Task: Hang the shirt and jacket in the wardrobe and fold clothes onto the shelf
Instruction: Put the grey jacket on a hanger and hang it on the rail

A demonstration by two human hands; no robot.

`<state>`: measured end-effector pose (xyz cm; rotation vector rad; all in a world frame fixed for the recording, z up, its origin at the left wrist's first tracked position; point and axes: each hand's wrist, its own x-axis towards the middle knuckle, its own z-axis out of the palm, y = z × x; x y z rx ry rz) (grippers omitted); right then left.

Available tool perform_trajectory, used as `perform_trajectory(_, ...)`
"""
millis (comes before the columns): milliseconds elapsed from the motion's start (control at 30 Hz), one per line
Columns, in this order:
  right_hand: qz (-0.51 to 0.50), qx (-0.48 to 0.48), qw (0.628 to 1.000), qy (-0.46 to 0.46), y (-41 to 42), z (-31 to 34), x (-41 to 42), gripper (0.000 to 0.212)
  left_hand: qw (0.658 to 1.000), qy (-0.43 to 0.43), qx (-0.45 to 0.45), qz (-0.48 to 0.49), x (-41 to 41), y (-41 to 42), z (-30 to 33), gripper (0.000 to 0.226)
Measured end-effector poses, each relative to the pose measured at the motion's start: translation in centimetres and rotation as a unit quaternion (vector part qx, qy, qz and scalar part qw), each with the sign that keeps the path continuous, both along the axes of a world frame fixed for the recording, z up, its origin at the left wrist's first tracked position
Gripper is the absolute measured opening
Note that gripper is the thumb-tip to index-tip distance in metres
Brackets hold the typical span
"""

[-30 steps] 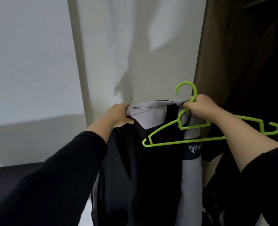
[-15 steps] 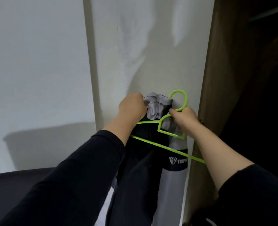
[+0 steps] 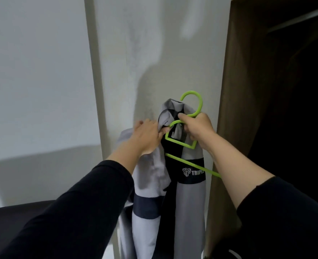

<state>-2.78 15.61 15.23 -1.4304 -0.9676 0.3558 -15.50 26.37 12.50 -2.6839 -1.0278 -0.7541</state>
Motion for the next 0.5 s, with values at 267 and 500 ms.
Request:
perform_trajectory(267,-0.027,-0.149,0.984,-0.091,-2.5,1.6,4.5,0.010,0.988,-0.152,-0.018,0.000,-2.6,1.6,2.8,0.040)
perform_trajectory(500,-0.285,-0.311,0.869,-0.258,-3.2,0.0,6.0,0.028,0.982,-0.170,0.079,-0.032,-2.3,1.7,4.7,0.040)
